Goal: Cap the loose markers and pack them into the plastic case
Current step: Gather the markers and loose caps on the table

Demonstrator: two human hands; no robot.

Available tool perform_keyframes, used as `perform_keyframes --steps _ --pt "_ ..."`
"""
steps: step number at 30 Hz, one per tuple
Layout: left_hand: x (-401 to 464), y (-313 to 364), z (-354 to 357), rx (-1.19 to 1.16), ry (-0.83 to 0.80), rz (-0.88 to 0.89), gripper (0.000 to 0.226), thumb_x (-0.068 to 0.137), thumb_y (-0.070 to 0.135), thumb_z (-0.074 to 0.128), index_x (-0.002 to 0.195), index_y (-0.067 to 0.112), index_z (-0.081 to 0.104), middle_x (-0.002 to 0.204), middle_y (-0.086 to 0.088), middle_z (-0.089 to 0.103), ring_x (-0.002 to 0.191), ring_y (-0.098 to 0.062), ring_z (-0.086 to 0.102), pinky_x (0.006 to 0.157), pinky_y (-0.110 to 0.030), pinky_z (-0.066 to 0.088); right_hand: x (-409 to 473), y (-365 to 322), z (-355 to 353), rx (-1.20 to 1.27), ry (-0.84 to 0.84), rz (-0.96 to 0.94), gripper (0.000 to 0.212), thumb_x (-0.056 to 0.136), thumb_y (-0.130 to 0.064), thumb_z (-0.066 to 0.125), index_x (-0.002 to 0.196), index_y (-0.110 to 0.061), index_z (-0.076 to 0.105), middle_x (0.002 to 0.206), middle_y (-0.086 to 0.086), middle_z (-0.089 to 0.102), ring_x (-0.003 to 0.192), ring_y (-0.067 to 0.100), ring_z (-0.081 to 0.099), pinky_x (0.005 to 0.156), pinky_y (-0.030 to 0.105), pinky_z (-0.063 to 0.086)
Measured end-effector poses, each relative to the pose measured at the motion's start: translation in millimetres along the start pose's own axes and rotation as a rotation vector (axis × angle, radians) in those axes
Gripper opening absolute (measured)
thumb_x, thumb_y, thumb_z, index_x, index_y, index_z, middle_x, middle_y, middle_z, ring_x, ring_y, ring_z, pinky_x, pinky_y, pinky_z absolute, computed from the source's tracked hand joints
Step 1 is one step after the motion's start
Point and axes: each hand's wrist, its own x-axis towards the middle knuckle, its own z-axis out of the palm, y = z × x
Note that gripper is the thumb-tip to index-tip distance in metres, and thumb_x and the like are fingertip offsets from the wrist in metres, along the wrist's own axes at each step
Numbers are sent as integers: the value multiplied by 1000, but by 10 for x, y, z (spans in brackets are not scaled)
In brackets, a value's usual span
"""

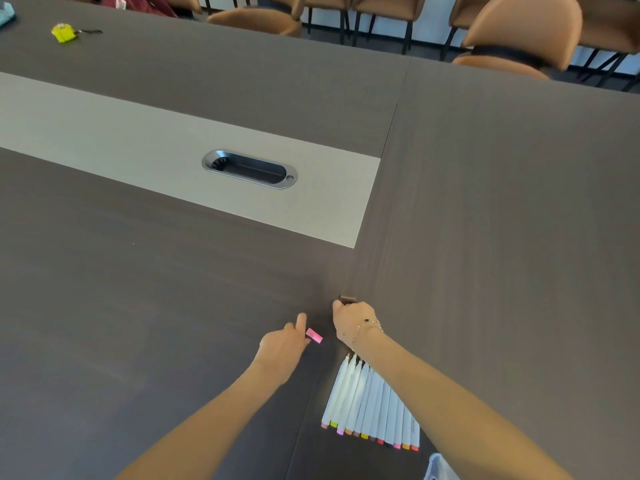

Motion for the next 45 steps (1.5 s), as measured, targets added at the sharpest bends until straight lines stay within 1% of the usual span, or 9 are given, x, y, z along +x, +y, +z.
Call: perform_keyframes --steps 8,15,18,21,25,28,34,39,45 --pt "127 165 -134 83 -18 82 51 94 -1 44 140 9 23 103 -11 58 72 -19 63 48 -21 30 -107 316 86 189 0 154 34 95 -11 40 128 -6 39 117 11 62 104 29 63 80 32 47" --pt "406 427 -288 -63 -116 -66 30 97 8 40 127 10 42 112 -9 64 96 -27 66 58 -28 36 -374 862 318 375 -7 305 37 94 -14 34 131 -10 35 120 14 59 104 34 61 77 35 44" --pt "494 400 -424 -55 222 -71 41 53 16 88 85 9 64 55 -7 60 36 -22 59 37 -15 14 -496 993 388 410 -8 330 33 95 -15 33 128 -9 35 118 14 59 102 35 62 70 34 37" --pt "768 351 -472 -121 421 52 48 26 13 96 56 10 59 32 0 35 13 -16 31 54 -2 6 -588 1073 463 406 25 344 29 96 -13 32 125 -9 35 114 13 61 97 35 64 67 33 37" --pt "863 503 -595 29 245 100 41 58 37 89 78 15 62 47 0 38 21 -15 37 39 -10 5 -661 1149 549 420 57 351 26 96 -13 31 122 -9 35 109 12 62 87 34 65 64 32 37" --pt "868 597 -439 19 331 235 42 38 23 96 64 13 64 41 0 21 28 -8 -6 55 -3 0 -691 1206 581 446 96 355 25 97 -16 30 121 -10 37 99 10 60 76 34 59 64 33 39" --pt "714 853 -370 77 207 333 25 86 36 65 104 19 61 73 -1 63 42 -12 58 33 -17 25 -714 1103 617 453 162 88 33 98 -25 34 127 -10 39 116 13 56 94 33 62 80 40 50" --pt "737 920 -266 -6 205 428 37 102 37 30 131 20 44 127 -7 53 96 -19 65 76 -21 50 -625 1013 769 486 329 -73 33 100 -34 35 126 -16 44 123 5 52 92 23 62 83 28 52" --pt "777 820 -258 -185 208 462 34 98 40 41 125 22 51 118 1 54 98 -11 56 83 -15 46 -602 1021 869 649 364 -48 55 94 -42 48 143 -33 26 124 -1 48 96 17 61 83 20 52"
